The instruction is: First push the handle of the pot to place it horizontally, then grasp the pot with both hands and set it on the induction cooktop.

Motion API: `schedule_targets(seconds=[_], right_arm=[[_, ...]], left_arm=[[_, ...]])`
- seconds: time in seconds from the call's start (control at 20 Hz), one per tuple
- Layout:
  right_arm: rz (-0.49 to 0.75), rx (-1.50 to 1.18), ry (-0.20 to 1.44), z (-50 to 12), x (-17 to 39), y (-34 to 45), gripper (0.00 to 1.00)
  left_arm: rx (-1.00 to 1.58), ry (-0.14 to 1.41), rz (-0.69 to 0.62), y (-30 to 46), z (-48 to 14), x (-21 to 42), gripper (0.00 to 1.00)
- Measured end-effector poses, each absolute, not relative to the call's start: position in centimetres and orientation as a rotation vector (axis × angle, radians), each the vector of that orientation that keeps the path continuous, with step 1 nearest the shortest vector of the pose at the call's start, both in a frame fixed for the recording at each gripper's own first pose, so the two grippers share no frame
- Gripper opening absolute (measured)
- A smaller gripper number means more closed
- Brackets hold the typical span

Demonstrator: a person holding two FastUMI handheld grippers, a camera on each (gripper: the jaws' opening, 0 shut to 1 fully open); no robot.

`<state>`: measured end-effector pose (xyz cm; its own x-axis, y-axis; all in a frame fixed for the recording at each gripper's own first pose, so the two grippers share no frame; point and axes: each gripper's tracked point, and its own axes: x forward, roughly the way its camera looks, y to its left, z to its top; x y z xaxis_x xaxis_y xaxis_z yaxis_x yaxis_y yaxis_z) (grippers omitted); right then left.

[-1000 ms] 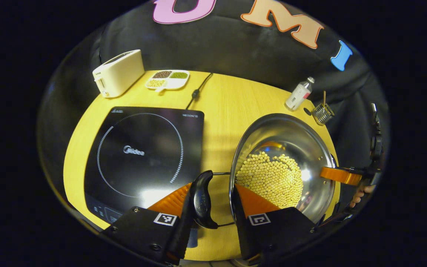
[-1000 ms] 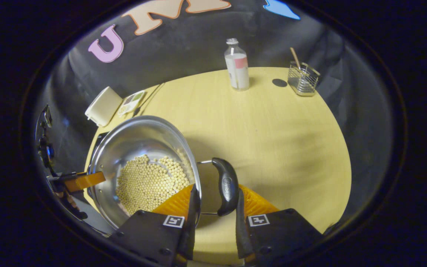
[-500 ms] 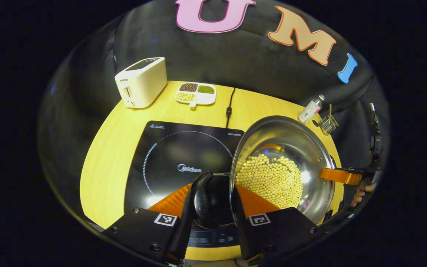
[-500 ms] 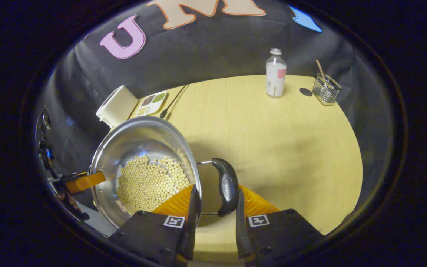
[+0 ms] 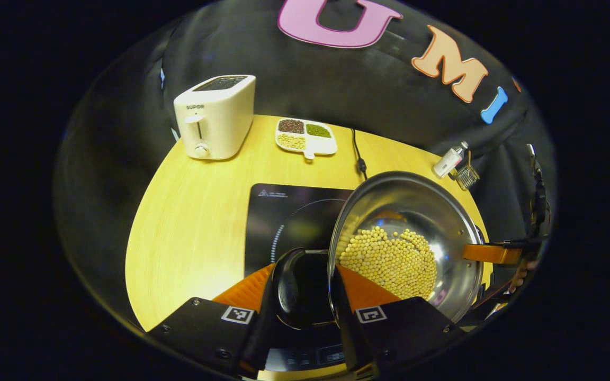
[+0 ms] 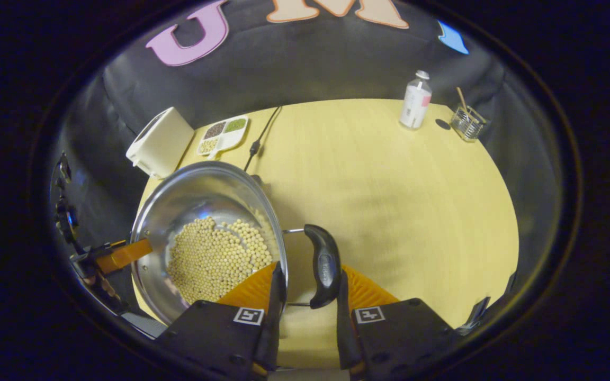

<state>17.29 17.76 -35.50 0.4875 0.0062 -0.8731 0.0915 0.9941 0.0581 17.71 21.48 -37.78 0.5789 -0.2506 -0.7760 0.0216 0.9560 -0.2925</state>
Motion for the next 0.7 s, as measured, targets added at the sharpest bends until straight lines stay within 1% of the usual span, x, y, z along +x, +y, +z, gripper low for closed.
schedule_targets(seconds=[0.15,0.2,0.25,0.35,0.4,0.45,0.5,0.55,0.7], right_arm=[[-0.043,0.073,1.085,-36.1,17.9,20.6,0.47],[-0.040,0.061,1.088,-36.1,18.3,21.2,0.47],[-0.042,0.050,1.097,-36.0,18.3,21.5,0.47],[-0.059,0.055,1.128,-36.4,18.4,21.8,0.47],[-0.072,0.065,1.143,-36.6,18.4,21.9,0.42],[-0.080,0.071,1.149,-36.6,18.5,22.0,0.42],[-0.086,0.079,1.150,-36.7,18.7,22.4,0.42],[-0.089,0.086,1.152,-36.9,18.9,22.5,0.42],[-0.082,0.112,1.165,-37.1,19.2,22.9,0.42]], left_arm=[[-0.290,0.953,-0.129,23.9,-38.9,17.8,0.55],[-0.281,0.927,-0.122,24.7,-38.5,18.3,0.57],[-0.269,0.927,-0.123,25.1,-38.5,18.1,0.55],[-0.241,0.889,-0.140,25.4,-38.4,19.3,0.56],[-0.222,0.874,-0.152,25.6,-38.2,19.7,0.55],[-0.210,0.860,-0.157,25.8,-38.1,20.1,0.54],[-0.198,0.849,-0.160,26.0,-38.0,20.5,0.55],[-0.186,0.841,-0.161,26.3,-38.0,20.9,0.54],[-0.151,0.850,-0.142,26.7,-38.5,20.9,0.60]])
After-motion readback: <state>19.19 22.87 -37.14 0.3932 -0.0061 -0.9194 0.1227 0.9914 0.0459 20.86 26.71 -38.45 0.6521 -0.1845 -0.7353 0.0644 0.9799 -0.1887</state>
